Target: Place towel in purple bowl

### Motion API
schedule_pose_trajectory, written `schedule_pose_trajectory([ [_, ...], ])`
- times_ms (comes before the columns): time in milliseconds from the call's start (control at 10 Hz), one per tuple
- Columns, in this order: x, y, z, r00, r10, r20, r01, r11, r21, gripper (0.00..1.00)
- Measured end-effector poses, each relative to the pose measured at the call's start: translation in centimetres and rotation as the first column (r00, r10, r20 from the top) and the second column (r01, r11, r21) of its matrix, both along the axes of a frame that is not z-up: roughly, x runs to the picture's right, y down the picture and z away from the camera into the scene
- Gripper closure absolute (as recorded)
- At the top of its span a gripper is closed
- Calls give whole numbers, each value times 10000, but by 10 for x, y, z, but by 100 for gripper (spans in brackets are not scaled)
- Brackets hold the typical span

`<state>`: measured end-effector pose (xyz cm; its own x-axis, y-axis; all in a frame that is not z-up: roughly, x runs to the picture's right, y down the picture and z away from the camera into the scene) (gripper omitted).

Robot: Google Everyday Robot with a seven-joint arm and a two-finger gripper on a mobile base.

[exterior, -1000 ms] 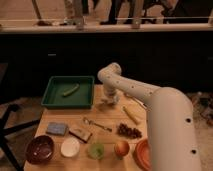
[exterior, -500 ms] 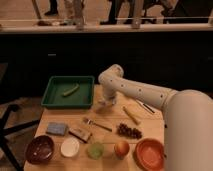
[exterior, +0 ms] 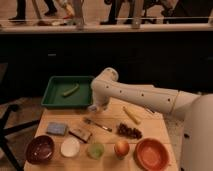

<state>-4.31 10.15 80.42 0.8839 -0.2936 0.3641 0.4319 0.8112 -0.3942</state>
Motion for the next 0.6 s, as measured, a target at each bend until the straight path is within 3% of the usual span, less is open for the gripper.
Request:
schedule_pose_trajectory([
  [300,-38,8,-21,9951,-705,695,690,9973,231,100],
  [600,-86,24,-42,9801,-1448,1359,1401,9892,432,100],
])
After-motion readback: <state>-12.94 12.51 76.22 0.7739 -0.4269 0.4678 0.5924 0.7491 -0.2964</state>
